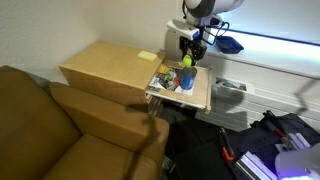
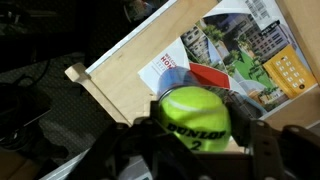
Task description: Put the tennis ball on the blue tin
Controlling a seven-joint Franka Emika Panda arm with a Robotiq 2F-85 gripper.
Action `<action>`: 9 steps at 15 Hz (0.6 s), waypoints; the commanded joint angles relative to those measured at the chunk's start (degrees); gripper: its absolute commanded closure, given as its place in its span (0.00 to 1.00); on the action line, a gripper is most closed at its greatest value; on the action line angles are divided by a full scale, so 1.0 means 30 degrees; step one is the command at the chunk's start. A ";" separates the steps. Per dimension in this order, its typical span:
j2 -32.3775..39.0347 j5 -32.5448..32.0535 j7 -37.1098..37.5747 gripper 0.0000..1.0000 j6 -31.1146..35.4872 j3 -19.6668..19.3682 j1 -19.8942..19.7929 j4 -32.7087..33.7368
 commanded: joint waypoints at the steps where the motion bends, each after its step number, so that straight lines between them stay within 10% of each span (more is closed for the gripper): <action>1: 0.0218 0.0048 -0.0020 0.59 -0.0071 0.0406 -0.0460 0.0134; 5: 0.0223 -0.0217 0.0254 0.59 -0.0046 0.0315 -0.0365 0.0032; 6: 0.0323 -0.0268 0.0326 0.34 -0.0043 0.0299 -0.0354 0.0032; 9: 0.0303 -0.0265 0.0323 0.34 -0.0043 0.0344 -0.0347 0.0042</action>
